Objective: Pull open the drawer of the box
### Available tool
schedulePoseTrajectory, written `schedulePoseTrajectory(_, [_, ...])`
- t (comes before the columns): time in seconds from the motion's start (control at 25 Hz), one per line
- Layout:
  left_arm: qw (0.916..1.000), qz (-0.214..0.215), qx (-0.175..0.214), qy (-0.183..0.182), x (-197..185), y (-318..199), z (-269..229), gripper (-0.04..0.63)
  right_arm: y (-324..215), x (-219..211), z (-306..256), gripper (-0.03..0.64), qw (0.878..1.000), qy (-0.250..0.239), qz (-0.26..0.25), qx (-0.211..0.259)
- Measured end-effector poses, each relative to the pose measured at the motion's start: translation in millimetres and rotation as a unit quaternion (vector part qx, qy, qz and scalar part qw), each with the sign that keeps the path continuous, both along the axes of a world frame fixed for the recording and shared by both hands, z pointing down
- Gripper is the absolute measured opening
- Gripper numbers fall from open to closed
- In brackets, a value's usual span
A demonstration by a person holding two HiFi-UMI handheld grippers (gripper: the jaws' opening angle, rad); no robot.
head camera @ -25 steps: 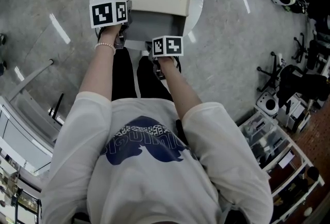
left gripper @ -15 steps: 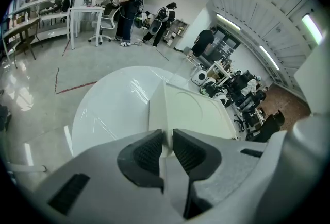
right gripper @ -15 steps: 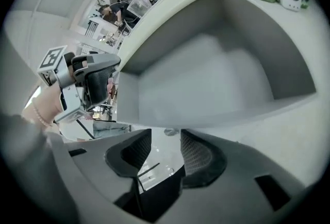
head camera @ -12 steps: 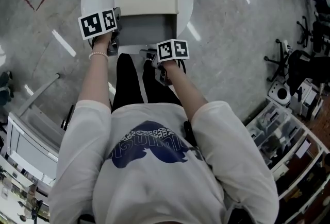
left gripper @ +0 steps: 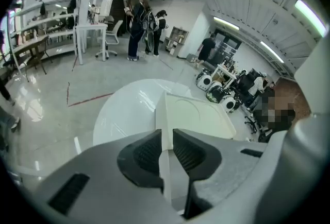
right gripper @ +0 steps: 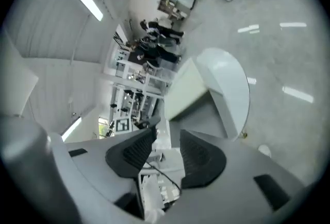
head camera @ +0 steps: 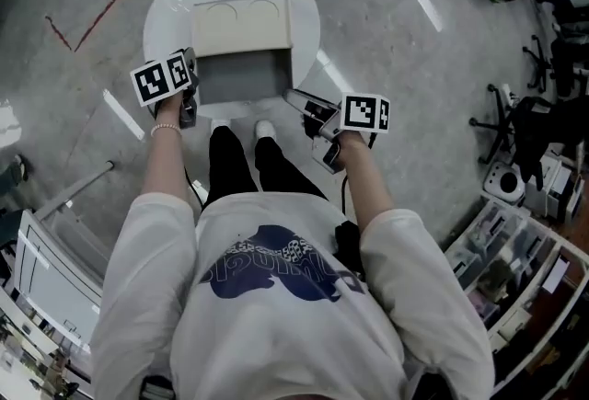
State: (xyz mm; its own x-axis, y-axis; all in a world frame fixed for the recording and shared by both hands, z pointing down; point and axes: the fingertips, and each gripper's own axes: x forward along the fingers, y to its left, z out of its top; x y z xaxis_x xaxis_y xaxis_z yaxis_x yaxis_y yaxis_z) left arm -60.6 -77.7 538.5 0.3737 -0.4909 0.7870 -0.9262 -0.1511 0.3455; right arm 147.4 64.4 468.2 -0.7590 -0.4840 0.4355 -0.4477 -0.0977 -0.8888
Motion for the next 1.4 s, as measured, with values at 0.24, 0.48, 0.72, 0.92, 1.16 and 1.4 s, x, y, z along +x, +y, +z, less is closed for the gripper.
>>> schedulePoseTrajectory(0.24, [0.9783,-0.042,0.199,0.04,-10.8,33.8,-161.8,0.074,-72.0,63.1,-139.1,0.067,0.974,-0.002,0.112,0.195])
schedulePoseTrajectory(0.48, [0.9319,-0.054,0.358,0.028,-18.5,72.6,-279.8,0.043,-91.5,64.5,-234.3,0.044,0.926,0.098,0.136,0.339])
schedulePoseTrajectory(0.72, [0.8693,-0.022,0.489,-0.068,-20.0,75.9,-347.5,0.008,-88.4,61.4,-289.4,0.037,0.843,0.264,0.156,0.441])
schedulePoseTrajectory(0.92, [0.8339,0.017,0.546,-0.081,-7.1,74.3,-378.9,0.008,-80.6,51.3,-323.2,0.002,0.757,0.376,0.155,0.51])
schedulePoseTrajectory(1.16, [0.8288,0.037,0.556,-0.053,-3.8,65.5,-385.8,0.008,-75.0,29.7,-333.9,-0.002,0.709,0.42,0.15,0.546])
schedulePoseTrajectory(1.4, [0.8219,0.034,0.567,-0.042,-9.8,62.5,-392.9,0.008,-69.6,11.0,-340.3,-0.002,0.687,0.433,0.144,0.565])
